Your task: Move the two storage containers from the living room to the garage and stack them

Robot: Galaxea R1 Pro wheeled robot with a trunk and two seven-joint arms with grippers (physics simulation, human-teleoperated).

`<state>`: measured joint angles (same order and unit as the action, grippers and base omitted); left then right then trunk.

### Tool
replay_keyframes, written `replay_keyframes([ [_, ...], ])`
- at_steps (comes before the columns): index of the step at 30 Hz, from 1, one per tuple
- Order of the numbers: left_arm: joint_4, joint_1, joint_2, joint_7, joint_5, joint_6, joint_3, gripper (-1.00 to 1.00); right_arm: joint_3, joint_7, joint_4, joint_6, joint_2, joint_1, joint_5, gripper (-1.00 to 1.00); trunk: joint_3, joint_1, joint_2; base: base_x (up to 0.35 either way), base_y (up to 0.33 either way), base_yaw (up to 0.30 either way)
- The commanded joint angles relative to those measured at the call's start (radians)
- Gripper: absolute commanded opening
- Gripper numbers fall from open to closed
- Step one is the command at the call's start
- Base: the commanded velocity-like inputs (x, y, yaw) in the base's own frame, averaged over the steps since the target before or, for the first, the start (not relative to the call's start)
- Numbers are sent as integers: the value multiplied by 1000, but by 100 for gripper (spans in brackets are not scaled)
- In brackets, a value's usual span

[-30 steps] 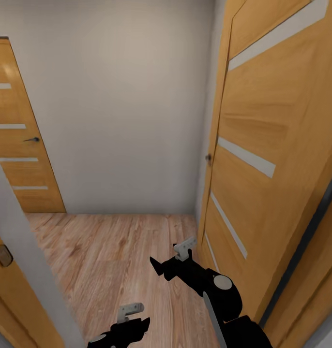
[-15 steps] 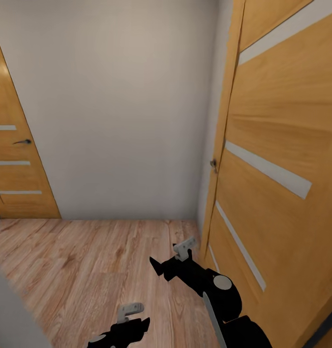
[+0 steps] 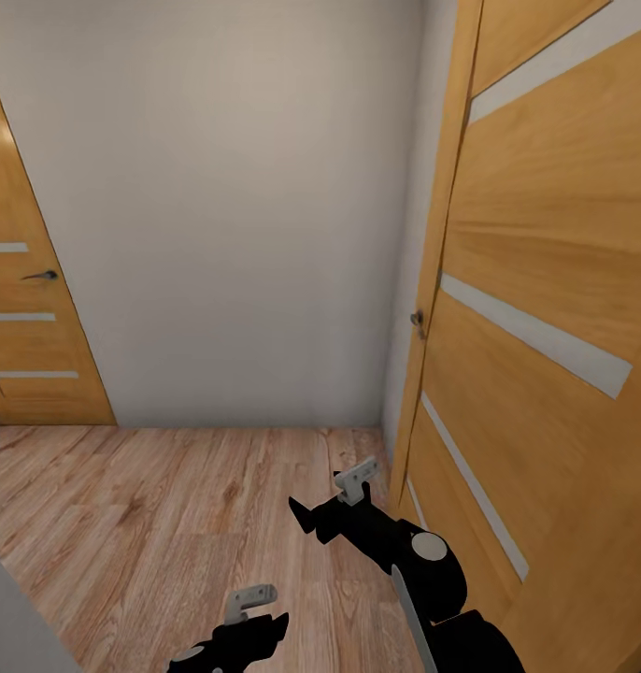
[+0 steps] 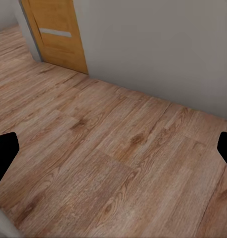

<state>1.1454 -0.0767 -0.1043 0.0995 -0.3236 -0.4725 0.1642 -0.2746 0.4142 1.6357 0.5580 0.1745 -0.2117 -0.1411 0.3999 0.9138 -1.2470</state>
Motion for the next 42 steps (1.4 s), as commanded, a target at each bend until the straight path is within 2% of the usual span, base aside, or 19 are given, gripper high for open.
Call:
replay_keyframes([
  [1, 0, 0, 0, 0, 0, 0, 0, 100, 0, 0, 0, 0, 0, 0, 0, 100, 0, 0, 0, 2, 1, 0],
  [16, -1, 0, 3, 3, 0, 0, 0, 100, -2, 0, -1, 0, 0, 0, 0, 100, 0, 0, 0, 30, 43, 0],
  [42, -7, 0, 8, 5, 1, 0, -1, 100, -5, -1, -1, -1, 0, 0, -2, 100, 0, 0, 0, 330, 36, 0],
])
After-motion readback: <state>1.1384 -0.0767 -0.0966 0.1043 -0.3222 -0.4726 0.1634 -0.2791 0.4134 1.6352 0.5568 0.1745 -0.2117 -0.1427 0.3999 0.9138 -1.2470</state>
